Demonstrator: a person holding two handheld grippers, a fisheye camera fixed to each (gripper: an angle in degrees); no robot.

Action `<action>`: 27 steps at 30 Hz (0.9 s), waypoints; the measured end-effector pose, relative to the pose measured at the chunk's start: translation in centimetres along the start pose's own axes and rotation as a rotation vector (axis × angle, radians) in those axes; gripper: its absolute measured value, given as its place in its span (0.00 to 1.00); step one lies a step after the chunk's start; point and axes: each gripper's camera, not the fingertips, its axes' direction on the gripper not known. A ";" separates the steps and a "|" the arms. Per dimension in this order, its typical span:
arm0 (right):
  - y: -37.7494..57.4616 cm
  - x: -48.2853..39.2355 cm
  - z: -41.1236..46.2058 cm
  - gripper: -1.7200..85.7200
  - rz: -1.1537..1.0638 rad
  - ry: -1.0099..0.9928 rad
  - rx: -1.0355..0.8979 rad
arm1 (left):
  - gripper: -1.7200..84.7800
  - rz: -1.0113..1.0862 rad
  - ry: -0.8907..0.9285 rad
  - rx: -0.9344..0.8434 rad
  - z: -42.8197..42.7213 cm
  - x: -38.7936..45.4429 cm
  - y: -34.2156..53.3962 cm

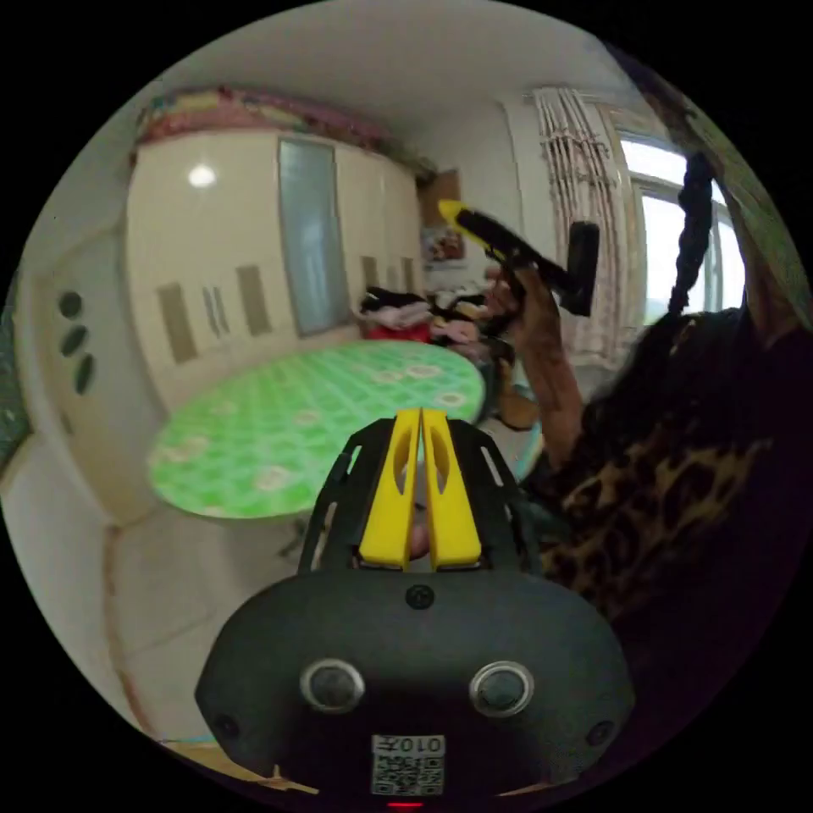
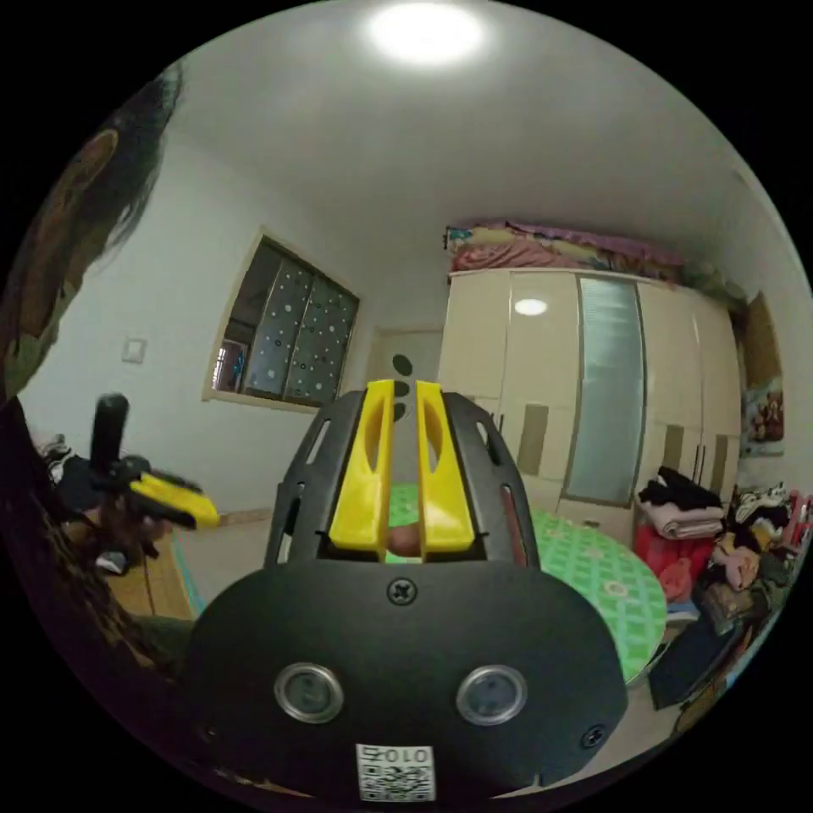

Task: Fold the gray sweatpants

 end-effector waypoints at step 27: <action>44.9 -52.1 23.6 0.12 -0.033 -1.054 -0.495 | 0.17 -1.021 -1.801 -0.337 -32.5 9.6 25.9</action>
